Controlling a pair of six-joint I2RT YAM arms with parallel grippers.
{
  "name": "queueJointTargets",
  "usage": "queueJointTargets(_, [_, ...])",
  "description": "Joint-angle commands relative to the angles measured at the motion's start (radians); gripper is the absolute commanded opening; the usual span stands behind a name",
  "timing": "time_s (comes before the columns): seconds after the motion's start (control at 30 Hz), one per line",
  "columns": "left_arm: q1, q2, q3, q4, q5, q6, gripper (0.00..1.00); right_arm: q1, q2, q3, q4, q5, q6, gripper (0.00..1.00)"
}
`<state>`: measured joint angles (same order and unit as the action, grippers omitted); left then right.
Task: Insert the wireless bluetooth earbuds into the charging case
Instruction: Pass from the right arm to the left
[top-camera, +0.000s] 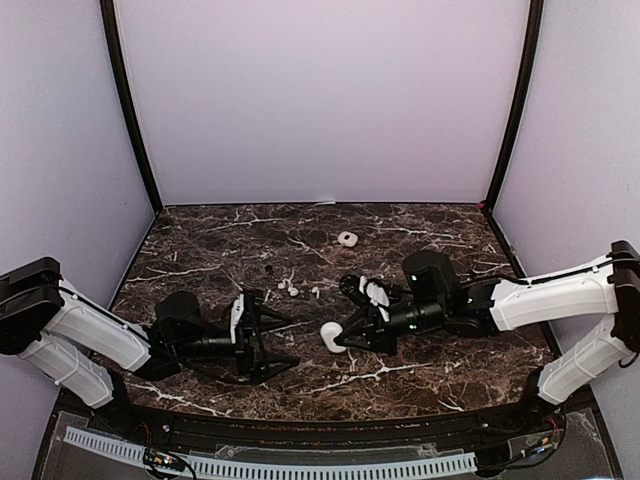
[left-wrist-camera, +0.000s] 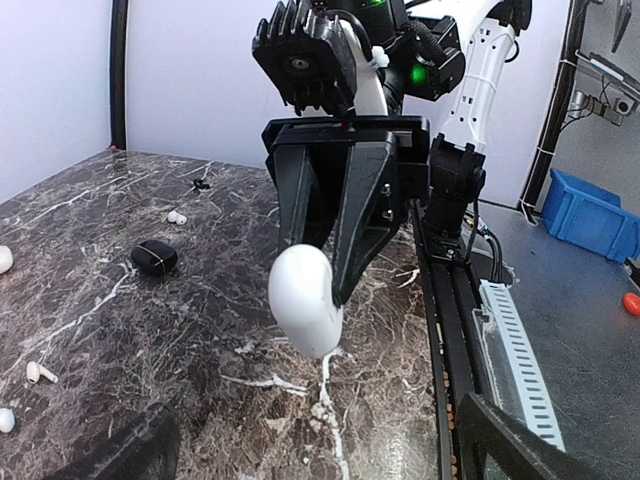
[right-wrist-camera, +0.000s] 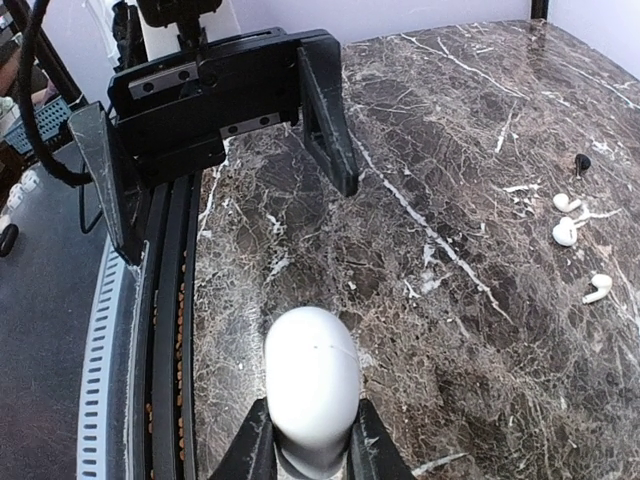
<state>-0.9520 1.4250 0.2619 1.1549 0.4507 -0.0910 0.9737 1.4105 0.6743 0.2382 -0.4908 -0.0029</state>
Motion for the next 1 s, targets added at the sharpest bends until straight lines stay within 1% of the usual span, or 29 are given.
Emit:
queueJointTargets(0.0, [-0.004,0.007,0.052,-0.058,0.093,0.030,0.97,0.028,0.018,0.073,-0.061,-0.012,-0.078,0.15])
queueJointTargets(0.17, [-0.004,0.055,0.047,-0.003,0.155,0.058,0.94,0.053,0.037,0.135,-0.145,0.000,-0.135,0.16])
queueJointTargets(0.27, [-0.004,0.084,0.061,0.000,0.166,0.071,0.86,0.065,0.052,0.164,-0.178,0.017,-0.153,0.16])
queueJointTargets(0.33, [-0.004,0.102,0.072,0.002,0.180,0.075,0.83,0.076,0.062,0.181,-0.189,0.023,-0.166,0.16])
queueJointTargets(0.47, [-0.004,0.123,0.082,0.042,0.183,0.062,0.80,0.088,0.082,0.204,-0.198,0.031,-0.179,0.16])
queueJointTargets(0.67, [-0.004,0.155,0.111,0.032,0.182,0.057,0.75,0.104,0.114,0.228,-0.197,0.038,-0.190,0.16])
queueJointTargets(0.97, [-0.004,0.173,0.116,0.045,0.178,0.056,0.50,0.109,0.133,0.242,-0.196,0.040,-0.203,0.17])
